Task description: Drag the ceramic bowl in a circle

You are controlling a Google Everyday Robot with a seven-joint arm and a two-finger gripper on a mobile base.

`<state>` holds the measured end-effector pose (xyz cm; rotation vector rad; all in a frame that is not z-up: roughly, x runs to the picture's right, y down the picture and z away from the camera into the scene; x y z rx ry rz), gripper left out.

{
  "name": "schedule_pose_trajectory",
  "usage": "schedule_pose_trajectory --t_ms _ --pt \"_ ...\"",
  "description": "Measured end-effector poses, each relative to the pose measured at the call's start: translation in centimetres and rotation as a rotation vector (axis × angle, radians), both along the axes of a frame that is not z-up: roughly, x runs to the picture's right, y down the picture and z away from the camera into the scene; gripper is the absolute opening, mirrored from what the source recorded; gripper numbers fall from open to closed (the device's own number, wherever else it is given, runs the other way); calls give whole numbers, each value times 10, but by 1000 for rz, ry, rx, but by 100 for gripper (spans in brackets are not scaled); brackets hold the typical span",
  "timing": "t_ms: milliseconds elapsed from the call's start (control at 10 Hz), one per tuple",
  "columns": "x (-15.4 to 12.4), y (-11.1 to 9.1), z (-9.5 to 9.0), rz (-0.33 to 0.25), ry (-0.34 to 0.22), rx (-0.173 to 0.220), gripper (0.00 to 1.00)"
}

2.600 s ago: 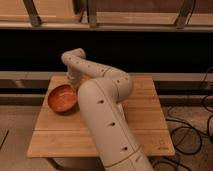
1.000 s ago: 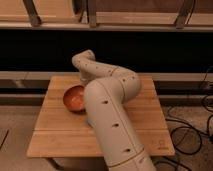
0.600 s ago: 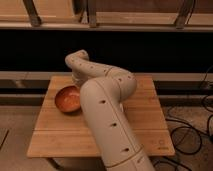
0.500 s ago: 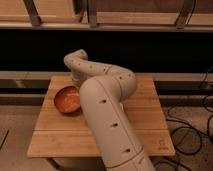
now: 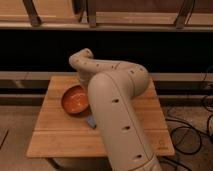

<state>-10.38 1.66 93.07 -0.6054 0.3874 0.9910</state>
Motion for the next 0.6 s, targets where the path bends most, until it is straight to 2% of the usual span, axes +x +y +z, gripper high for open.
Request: schedule_pose_trajectory --t_ms 200,600 --pt "-8 12 1 14 -15 -23 62" --pt "-12 12 3 36 -30 -29 62"
